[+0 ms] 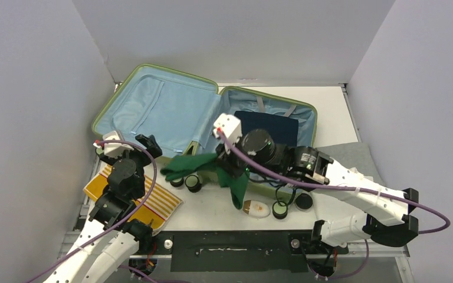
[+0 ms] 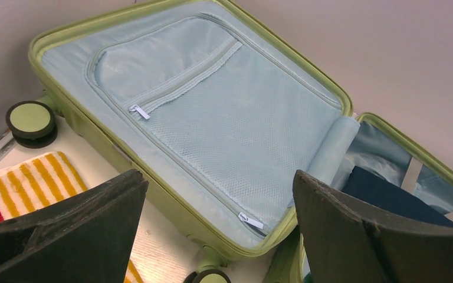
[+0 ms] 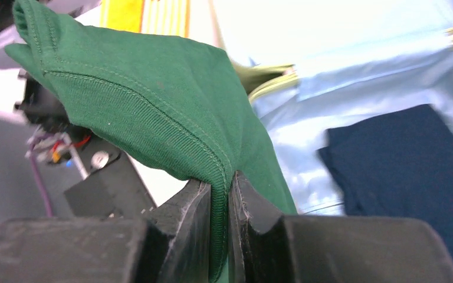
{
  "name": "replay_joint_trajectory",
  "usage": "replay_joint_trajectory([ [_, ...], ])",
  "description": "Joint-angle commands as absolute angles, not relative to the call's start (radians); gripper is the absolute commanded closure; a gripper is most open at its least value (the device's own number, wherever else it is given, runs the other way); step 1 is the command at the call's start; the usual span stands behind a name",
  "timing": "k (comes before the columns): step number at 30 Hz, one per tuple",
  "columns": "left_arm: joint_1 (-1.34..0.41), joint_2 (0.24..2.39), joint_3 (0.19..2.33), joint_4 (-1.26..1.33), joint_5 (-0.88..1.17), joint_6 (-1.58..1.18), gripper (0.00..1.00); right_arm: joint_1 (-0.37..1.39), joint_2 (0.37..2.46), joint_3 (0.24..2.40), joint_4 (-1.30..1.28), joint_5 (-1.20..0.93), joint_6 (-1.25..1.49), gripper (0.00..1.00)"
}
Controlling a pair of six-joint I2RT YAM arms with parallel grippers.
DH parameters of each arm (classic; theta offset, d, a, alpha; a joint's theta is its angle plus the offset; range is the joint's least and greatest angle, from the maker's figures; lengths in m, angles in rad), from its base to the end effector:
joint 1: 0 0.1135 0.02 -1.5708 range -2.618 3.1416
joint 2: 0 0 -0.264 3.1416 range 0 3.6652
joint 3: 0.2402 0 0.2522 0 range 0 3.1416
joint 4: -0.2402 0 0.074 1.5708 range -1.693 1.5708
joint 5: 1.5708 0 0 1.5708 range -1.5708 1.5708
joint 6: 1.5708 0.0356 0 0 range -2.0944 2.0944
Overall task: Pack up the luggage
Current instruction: Place the clothes in the luggage.
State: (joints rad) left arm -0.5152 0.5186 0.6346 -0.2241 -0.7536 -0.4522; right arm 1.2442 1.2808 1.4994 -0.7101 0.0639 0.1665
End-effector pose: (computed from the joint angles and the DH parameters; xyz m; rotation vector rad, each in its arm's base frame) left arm 0.1220 -0.0411 0.3215 -0.5030 1.5721 -0.1042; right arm 0.0879 0.2523 0.4265 -1.0731 1.8754 0.7863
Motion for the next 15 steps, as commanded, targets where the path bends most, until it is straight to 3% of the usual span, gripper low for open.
replay_joint_trajectory([
  [1,-0.514,0.492,0.631,-0.204,-0.809,-0.466,0.07,1.128,1.274,1.641,-0.679,0.152,0.104,1.0],
  [9,-0.514,0.492,0.627,-0.198,-0.795,-0.471,0.08,0.934,1.334,1.647,-0.568,0.356,-0.108,1.0],
  [15,-0.519,0.476,0.617,-0.187,-0.786,-0.483,0.07,0.817,1.346,1.464,-0.342,0.309,-0.397,1.0],
])
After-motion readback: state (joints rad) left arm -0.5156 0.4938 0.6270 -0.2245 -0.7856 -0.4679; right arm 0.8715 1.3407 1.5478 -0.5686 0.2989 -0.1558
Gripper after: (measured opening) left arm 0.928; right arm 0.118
